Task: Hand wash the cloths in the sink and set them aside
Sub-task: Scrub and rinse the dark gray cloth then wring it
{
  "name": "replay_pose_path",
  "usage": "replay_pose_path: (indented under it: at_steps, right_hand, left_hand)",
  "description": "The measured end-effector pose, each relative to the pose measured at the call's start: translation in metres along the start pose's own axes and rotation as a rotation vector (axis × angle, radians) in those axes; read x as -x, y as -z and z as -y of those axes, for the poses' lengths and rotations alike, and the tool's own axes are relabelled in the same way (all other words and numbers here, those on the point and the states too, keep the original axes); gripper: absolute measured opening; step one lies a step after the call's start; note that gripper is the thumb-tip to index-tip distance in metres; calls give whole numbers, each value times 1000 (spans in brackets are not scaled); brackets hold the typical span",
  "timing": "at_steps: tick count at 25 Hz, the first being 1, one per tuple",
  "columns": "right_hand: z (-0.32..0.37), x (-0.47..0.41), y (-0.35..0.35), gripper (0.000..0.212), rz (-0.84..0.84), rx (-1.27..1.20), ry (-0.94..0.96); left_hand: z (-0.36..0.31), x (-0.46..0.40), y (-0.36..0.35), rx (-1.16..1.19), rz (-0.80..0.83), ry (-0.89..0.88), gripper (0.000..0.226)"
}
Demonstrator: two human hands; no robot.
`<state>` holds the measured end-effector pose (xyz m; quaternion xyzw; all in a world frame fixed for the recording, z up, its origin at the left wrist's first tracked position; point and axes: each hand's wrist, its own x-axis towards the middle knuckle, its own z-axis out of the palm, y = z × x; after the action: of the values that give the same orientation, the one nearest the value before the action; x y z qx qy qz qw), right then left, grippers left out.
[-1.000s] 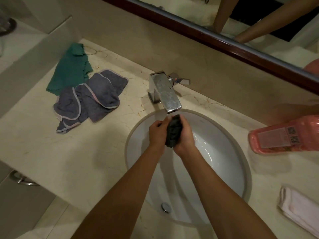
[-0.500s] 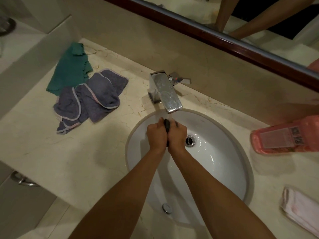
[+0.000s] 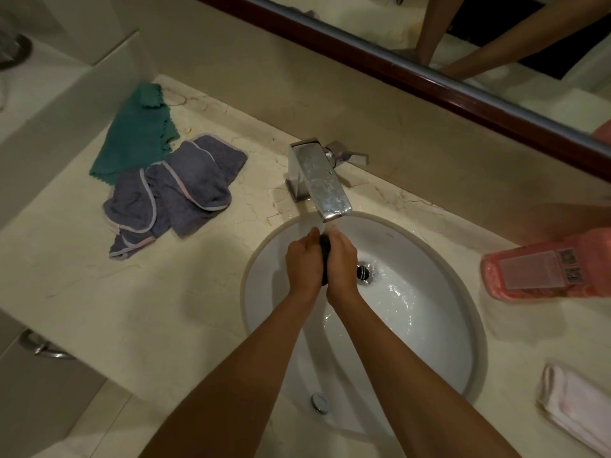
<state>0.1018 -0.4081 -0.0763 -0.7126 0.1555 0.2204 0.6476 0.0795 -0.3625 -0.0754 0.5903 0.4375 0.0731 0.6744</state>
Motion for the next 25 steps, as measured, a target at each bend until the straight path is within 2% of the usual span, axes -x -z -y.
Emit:
replay_pose_path:
  at_steps: [2,4,9,12,14,16,19,21,23,25]
  right_hand:
    - [-1,-2,2,29,-11,-14,37]
    - [-1,-4,3,36,-65,-7,65]
    - [-4,-7,3,46,-133,-21,16]
    - [5,-2,-1,36,-71,-143,-8]
    - [14,0,-4,36,1,-241,-119]
    - [20,-1,-3,40,27,-216,-161]
    - [26,1,0,32,23,-28,-57]
    - [27,4,7,25,31,-98,-37]
    - [25,8,15,29,67,-203,-39]
    - [24,10,23,24,43,-136,-35]
  left_hand:
    - [0,0,-3,-2,3,-7,55]
    - [1,-2,-5,-1,-8,-22,56]
    - [8,-2,-6,-3,-18,-37,54]
    - [4,1,-5,167,-69,30,35]
    - [-1,0,-6,310,-4,128,30]
    - [-7,2,-7,445,94,213,33]
    - [-9,1,-11,447,74,132,28]
    - [-8,1,-13,432,48,84,22]
    - [-7,2,-12,443,35,100,20]
    - [-6,3,-9,451,34,123,23]
